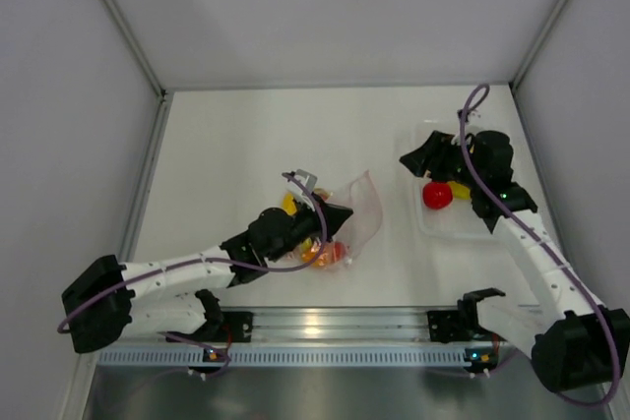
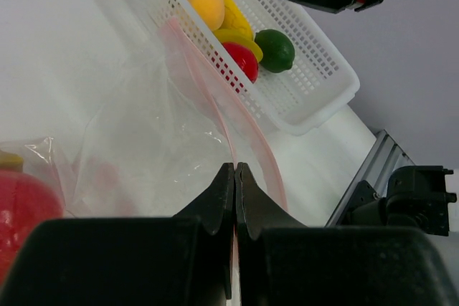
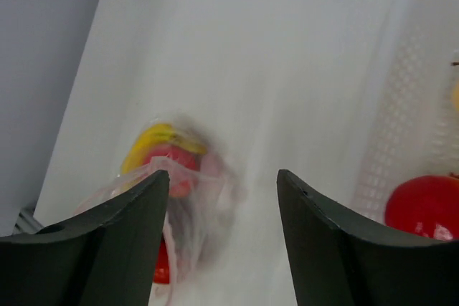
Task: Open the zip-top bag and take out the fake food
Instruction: Place the fake fruit in the bin.
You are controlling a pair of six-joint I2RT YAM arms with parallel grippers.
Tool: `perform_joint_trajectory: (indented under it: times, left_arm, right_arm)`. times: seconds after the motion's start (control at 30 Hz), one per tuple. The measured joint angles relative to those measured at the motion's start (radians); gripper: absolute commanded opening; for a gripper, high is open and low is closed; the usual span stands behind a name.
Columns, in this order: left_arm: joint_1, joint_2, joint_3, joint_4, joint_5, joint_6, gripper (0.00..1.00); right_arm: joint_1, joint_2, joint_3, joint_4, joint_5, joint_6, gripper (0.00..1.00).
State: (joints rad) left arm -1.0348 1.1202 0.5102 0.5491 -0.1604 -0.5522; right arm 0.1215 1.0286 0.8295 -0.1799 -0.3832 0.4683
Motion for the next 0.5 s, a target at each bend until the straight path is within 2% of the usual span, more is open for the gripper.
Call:
perform_joint_trajectory:
  times: [0.07, 0.1, 0.2, 0.5]
  left_arm:
    - [0.0, 0.003, 0.009, -0.006, 0.008, 0.0, 0.0]
    - [0.0, 0.005, 0.014, -0.008, 0.012, 0.0, 0.0]
    - [0.0, 0.015, 0.035, -0.009, 0.019, 0.0, 0.0]
    - [0.0, 0.052, 0.071, -0.029, 0.031, -0.001, 0.0]
  right_arm:
    - [0.102, -0.024, -0.017, 0.001, 0.02, 0.013, 0.57]
    - [0.154, -0.036, -0.026, 0.003, 0.032, 0.02, 0.52]
    - [0.28, -0.059, -0.052, 0.01, 0.085, 0.043, 0.48]
    - [0.504, -0.061, -0.092, 0.032, 0.256, 0.152, 0.34]
